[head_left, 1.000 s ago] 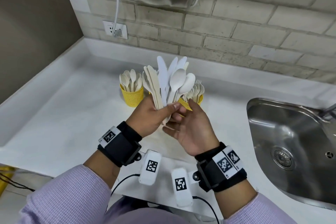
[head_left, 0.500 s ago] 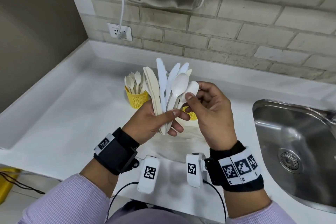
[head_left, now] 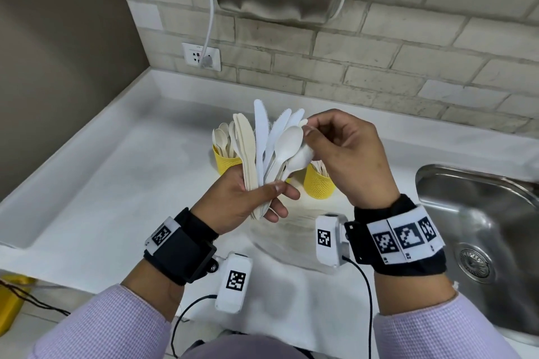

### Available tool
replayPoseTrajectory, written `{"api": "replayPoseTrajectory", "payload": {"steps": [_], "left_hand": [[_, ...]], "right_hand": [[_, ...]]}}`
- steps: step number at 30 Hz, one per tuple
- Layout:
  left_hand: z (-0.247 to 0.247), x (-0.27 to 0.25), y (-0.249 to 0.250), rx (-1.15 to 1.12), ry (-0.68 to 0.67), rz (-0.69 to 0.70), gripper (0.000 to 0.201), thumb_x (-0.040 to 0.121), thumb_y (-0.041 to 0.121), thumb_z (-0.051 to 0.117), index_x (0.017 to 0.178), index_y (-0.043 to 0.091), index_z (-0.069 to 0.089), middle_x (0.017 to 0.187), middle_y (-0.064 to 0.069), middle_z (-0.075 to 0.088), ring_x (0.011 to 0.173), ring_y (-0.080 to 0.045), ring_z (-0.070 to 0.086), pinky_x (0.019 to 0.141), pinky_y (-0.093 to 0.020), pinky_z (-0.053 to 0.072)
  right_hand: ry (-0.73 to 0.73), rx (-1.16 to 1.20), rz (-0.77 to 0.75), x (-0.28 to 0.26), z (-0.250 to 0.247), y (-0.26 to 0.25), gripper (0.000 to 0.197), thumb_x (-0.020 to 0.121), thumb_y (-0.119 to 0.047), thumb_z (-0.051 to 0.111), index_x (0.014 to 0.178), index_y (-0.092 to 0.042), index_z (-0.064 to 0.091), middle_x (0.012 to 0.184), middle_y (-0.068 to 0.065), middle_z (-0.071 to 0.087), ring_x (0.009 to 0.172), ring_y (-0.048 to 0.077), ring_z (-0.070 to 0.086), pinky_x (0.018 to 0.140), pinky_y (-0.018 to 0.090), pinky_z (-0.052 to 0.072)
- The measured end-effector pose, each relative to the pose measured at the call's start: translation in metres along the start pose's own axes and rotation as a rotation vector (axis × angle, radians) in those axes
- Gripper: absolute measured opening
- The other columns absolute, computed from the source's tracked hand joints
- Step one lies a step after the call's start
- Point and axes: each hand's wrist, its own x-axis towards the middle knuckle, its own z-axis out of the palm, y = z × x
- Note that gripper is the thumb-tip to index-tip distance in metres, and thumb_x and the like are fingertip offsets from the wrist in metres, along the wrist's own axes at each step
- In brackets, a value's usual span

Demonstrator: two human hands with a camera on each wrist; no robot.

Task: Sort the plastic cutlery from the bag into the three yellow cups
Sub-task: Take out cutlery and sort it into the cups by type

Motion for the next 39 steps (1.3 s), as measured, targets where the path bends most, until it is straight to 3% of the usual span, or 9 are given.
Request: {"api": "replayPoseTrajectory", "payload": {"steps": [2,6,10,15,23,29,33,36,39], "left_hand": [[-0.004,0.000,0.000,-0.003,0.000,0.003,0.017,0.102,0.003,0.053,0.113,0.008,0.065,0.100,-0.014,0.076,0.071,-0.027,0.069,0.064,-0.036,0.059],[-0.010,0.000,-0.001,0.015,-0.008,-0.001,0.016,0.102,0.005,0.054,0.112,0.007,0.066,0.101,-0.014,0.076,0.072,-0.027,0.070,0.064,-0.036,0.059],[-0.014,0.000,0.000,0.045,-0.026,-0.003,0.015,0.102,0.005,0.055,0.111,0.007,0.067,0.103,-0.014,0.076,0.070,-0.026,0.068,0.062,-0.034,0.057],[-0.018,0.002,0.002,0.081,-0.028,0.004,0.014,0.103,0.006,0.055,0.110,0.011,0.067,0.103,-0.013,0.077,0.068,-0.026,0.066,0.060,-0.036,0.055],[-0.026,0.001,0.003,0.072,-0.035,0.004,0.012,0.100,0.010,0.057,0.108,0.010,0.067,0.101,-0.013,0.077,0.065,-0.022,0.065,0.054,-0.030,0.051],[-0.032,-0.002,0.005,0.028,-0.036,-0.013,0.021,0.094,0.019,0.062,0.111,0.010,0.067,0.099,-0.012,0.077,0.064,-0.024,0.064,0.052,-0.028,0.049],[-0.038,-0.005,0.006,-0.006,-0.029,0.000,0.018,0.095,0.020,0.064,0.110,0.012,0.070,0.099,-0.013,0.077,0.062,-0.022,0.064,0.051,-0.027,0.050],[-0.043,-0.007,0.006,-0.047,-0.027,-0.001,0.019,0.095,0.018,0.064,0.111,0.012,0.070,0.097,-0.011,0.077,0.060,-0.021,0.064,0.050,-0.025,0.049],[-0.048,-0.007,0.009,-0.080,-0.025,-0.001,0.026,0.093,0.018,0.059,0.114,0.005,0.066,0.095,-0.012,0.076,0.057,-0.020,0.063,0.048,-0.025,0.048]], "right_hand": [[0.009,0.007,0.003,0.002,0.005,0.000,0.005,0.091,-0.009,0.070,0.088,-0.010,0.073,0.082,0.005,0.074,0.079,0.033,0.068,0.079,0.057,0.058],[0.074,0.085,0.031,0.003,0.013,-0.005,0.011,0.091,-0.011,0.069,0.082,-0.017,0.070,0.078,0.001,0.069,0.072,0.023,0.063,0.076,0.055,0.057],[0.167,0.125,0.063,0.009,0.012,-0.010,0.013,0.095,-0.005,0.064,0.085,-0.013,0.066,0.077,0.006,0.065,0.064,0.022,0.063,0.065,0.039,0.053],[0.040,-0.060,0.045,0.008,0.014,-0.009,0.018,0.096,-0.012,0.067,0.083,-0.001,0.067,0.066,0.005,0.061,0.056,0.012,0.051,0.057,0.025,0.044],[0.202,0.026,0.012,0.019,0.016,-0.012,0.017,0.097,-0.018,0.066,0.082,-0.013,0.071,0.067,0.005,0.072,0.063,0.020,0.070,0.075,0.046,0.061],[0.389,0.436,0.063,0.037,0.005,-0.024,0.018,0.106,-0.010,0.049,0.091,-0.005,0.057,0.078,0.013,0.071,0.067,0.026,0.067,0.070,0.041,0.061],[0.569,0.658,-0.011,0.044,-0.001,-0.037,0.011,0.110,-0.020,0.034,0.106,-0.014,0.041,0.074,0.020,0.068,0.059,0.033,0.065,0.071,0.053,0.062],[0.578,0.428,-0.140,0.041,0.006,-0.033,0.012,0.111,-0.026,0.029,0.108,-0.017,0.038,0.064,0.013,0.055,0.045,0.027,0.050,0.047,0.035,0.051],[0.324,0.331,-0.069,0.034,0.027,-0.023,0.010,0.107,-0.017,0.040,0.105,-0.017,0.049,0.061,0.008,0.037,0.045,0.016,0.028,0.044,0.021,0.027]]}}
